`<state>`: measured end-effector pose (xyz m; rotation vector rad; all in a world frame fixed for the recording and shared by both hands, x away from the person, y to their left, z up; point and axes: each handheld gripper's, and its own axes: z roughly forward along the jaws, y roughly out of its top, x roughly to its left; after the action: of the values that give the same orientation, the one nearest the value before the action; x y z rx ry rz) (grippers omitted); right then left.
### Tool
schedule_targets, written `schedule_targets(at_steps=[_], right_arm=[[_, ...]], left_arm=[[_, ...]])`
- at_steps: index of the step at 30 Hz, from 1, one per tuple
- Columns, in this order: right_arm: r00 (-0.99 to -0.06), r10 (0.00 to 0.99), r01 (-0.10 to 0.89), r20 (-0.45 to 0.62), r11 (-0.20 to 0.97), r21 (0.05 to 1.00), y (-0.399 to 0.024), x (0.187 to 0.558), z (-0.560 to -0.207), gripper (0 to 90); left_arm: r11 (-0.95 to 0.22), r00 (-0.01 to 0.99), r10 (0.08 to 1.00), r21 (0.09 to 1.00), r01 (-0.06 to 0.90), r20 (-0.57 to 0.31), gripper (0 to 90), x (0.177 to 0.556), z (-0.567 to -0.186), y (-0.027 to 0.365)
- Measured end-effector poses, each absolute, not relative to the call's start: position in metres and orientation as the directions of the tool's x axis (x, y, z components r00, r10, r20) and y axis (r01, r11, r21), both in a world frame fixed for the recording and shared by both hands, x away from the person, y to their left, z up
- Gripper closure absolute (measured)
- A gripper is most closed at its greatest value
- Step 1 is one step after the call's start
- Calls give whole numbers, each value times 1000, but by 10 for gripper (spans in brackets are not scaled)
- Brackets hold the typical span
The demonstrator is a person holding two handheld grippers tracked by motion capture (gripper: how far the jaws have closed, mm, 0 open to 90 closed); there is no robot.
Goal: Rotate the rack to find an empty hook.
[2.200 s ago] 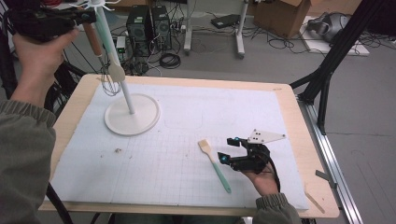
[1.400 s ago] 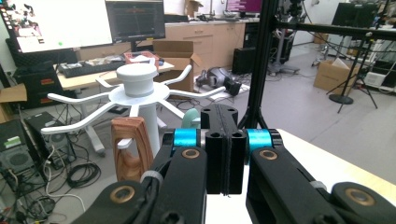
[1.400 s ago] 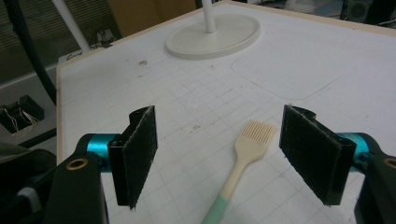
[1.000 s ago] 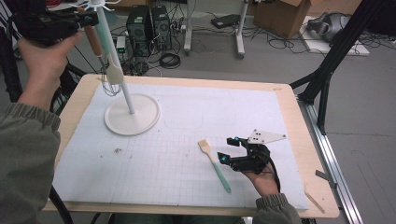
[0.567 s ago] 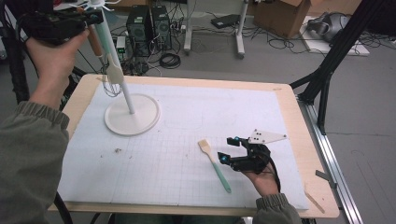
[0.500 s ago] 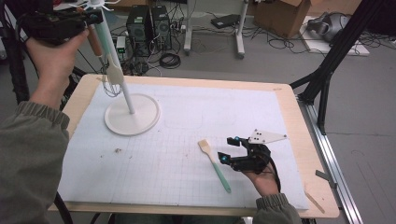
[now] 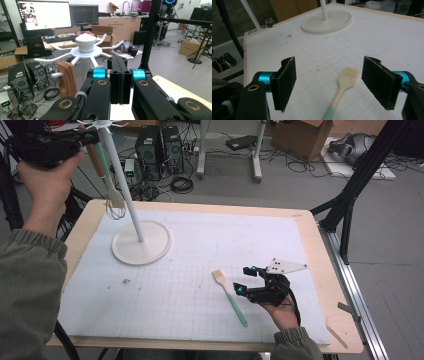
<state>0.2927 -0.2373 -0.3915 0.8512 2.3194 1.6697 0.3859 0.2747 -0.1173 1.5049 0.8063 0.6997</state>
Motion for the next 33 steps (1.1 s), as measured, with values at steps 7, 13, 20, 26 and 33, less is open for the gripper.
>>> schedule_targets(at_steps=[7, 13, 20, 26, 33], right_arm=[[-825, 530, 353, 195, 214, 911, -237, 293, -391, 271], [-826, 529, 353, 195, 215, 911, -238, 293, -391, 271], [-826, 530, 350, 192, 214, 912, -238, 293, -392, 271], [-826, 529, 351, 193, 215, 911, -237, 292, -391, 271], [-822, 536, 351, 192, 211, 912, -239, 292, -391, 271]], left_arm=[[-34, 567, 823, 996, 86, -21, 896, 386, -117, 279], [-37, 559, 829, 995, 90, -20, 895, 387, -118, 284], [-44, 559, 829, 995, 92, -15, 895, 386, -118, 288], [-52, 588, 809, 995, 80, -5, 895, 379, -117, 289], [-59, 640, 769, 995, 80, -6, 881, 369, -127, 293]])
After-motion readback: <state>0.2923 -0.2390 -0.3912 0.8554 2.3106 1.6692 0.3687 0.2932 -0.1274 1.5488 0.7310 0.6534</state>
